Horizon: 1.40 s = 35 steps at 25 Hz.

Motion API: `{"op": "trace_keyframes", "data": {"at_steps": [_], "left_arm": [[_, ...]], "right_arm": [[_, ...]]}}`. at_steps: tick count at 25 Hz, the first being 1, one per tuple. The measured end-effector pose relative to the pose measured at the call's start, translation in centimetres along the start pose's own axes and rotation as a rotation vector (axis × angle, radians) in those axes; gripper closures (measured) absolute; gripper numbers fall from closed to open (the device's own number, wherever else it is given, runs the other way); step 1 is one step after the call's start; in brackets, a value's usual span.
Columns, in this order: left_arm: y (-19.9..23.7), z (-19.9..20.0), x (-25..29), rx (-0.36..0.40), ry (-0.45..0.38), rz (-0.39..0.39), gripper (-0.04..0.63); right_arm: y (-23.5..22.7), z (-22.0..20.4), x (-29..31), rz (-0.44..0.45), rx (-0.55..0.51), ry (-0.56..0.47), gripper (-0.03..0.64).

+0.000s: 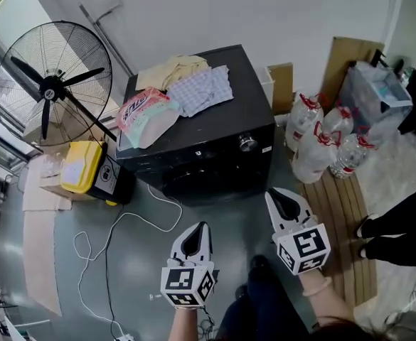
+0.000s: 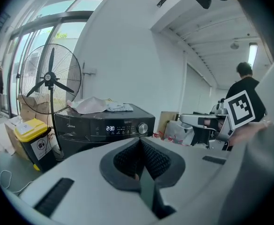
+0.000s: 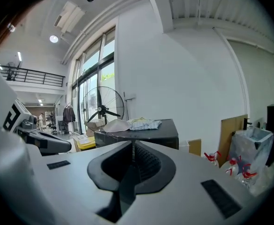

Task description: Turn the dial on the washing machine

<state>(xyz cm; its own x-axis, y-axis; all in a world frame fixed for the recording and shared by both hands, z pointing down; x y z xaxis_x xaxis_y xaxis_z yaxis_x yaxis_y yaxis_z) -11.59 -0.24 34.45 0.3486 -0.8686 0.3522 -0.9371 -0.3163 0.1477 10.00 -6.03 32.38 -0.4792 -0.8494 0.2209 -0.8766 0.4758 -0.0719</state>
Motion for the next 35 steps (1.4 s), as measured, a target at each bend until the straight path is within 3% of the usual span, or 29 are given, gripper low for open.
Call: {"op": "trace_keyframes", "data": {"at_steps": [14, 23, 35], "left_arm": [[-1.4, 5.1, -7.3, 0.033, -0.092, -0.047, 0.578], [-2.5, 6.1, -11.4, 0.042, -0.132, -0.089, 0.578], [-3.2, 7.5, -14.9, 0.035, -0.155, -0.06, 0.578]], "right_arm": [[5.5, 4.7, -6.5, -0.016, -0.057, -0.03, 0.589], [9.3, 6.7, -10.8, -0.019, -0.077, -0.063, 0.591], [10.8, 9.0, -13.6, -0.025, -0.133, -0.092, 0.591]]}}
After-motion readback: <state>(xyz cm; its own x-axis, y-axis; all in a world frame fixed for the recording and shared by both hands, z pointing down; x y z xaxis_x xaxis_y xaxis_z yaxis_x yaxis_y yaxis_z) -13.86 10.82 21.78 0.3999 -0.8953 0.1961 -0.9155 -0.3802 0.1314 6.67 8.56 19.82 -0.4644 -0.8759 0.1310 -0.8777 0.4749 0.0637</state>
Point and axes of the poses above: the fingertips, and each gripper's own axes: x forward along the fingers, y to its left, z out of its top, the point moved 6 cm from there along -x, backward along the fingers
